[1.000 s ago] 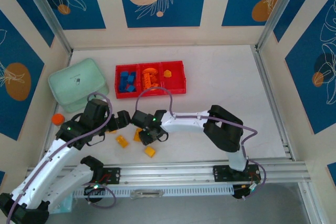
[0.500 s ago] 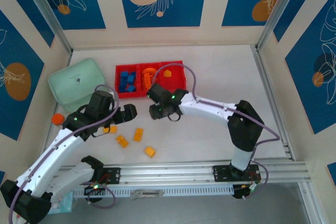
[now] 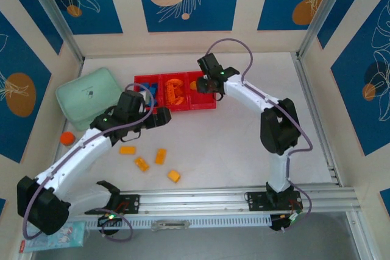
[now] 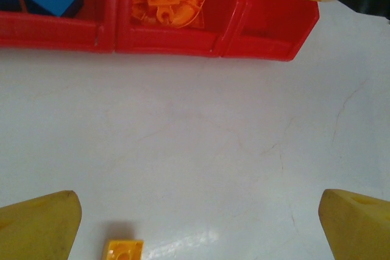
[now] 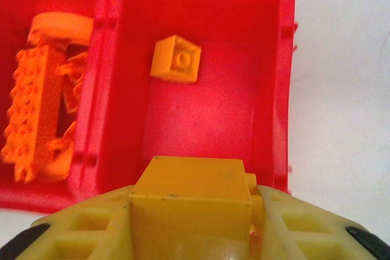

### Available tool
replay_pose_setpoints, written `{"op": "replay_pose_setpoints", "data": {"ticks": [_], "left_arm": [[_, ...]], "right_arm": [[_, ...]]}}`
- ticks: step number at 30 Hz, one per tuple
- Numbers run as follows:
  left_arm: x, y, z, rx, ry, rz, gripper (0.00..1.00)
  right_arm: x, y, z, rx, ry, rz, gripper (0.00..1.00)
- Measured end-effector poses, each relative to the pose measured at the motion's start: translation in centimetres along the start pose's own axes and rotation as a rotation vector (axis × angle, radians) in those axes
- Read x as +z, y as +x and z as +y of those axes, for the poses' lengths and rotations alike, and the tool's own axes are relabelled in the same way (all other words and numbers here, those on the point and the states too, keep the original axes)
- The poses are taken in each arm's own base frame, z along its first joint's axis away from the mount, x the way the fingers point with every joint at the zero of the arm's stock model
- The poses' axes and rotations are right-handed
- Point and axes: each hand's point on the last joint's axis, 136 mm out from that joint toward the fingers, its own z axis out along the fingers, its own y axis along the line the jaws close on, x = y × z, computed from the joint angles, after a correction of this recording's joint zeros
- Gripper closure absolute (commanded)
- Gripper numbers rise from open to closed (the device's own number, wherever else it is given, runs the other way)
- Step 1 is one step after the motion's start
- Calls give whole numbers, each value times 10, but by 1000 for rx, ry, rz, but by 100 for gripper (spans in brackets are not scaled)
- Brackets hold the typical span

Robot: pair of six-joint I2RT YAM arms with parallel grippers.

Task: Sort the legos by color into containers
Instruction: Place the lego in the container, then pick up the lego from the bottom-center of the table.

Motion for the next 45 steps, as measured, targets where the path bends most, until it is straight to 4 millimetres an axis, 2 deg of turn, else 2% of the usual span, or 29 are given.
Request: {"op": "replay_pose_setpoints", "data": {"ticks": [1, 5, 7, 9, 14, 16, 18, 20, 23, 26, 29, 36, 38, 42, 45], "left_arm": [[2, -2, -1, 1, 3, -3, 1], [8, -12, -7, 3, 10, -17, 1], [9, -16, -10, 10, 15, -26, 0], [10, -20, -12, 20, 17, -36, 1], [9, -21, -12, 29, 14, -44, 1], [8, -22, -12, 29, 14, -46, 1], [2, -21, -11, 30, 14, -49, 1], [-5, -19, -11, 32, 16, -52, 1], [-21, -14, -10, 35, 18, -54, 1], [-38, -6, -6, 47, 14, -51, 1], [-52, 6, 0, 50, 7, -41, 1], [-68, 39, 25, 25, -51, 21, 1], [-72, 45, 32, 10, -67, 27, 1], [-81, 54, 40, -19, -86, 24, 1], [-87, 59, 47, -39, -106, 20, 1]], "right_arm": [[7, -3, -2, -5, 5, 2, 67], [35, -14, -6, -30, 27, 9, 54], [45, -19, -8, -40, 32, 11, 45], [50, -22, -9, -49, 35, 11, 37], [47, -22, -11, -63, 35, 18, 29], [39, -20, -9, -61, 20, 17, 28], [22, -11, -7, -62, -4, 27, 27], [-2, -4, -1, -63, -37, 23, 25], [-43, 8, 18, -91, -108, 1, 22], [-81, 37, 47, -156, -188, -2, 20], [-100, 82, 73, -232, -258, 52, 19], [-109, 207, 107, -389, -311, 281, 16], [-113, 235, 116, -432, -323, 321, 16], [-125, 277, 136, -499, -366, 372, 15], [-127, 295, 152, -529, -392, 385, 15]]}}
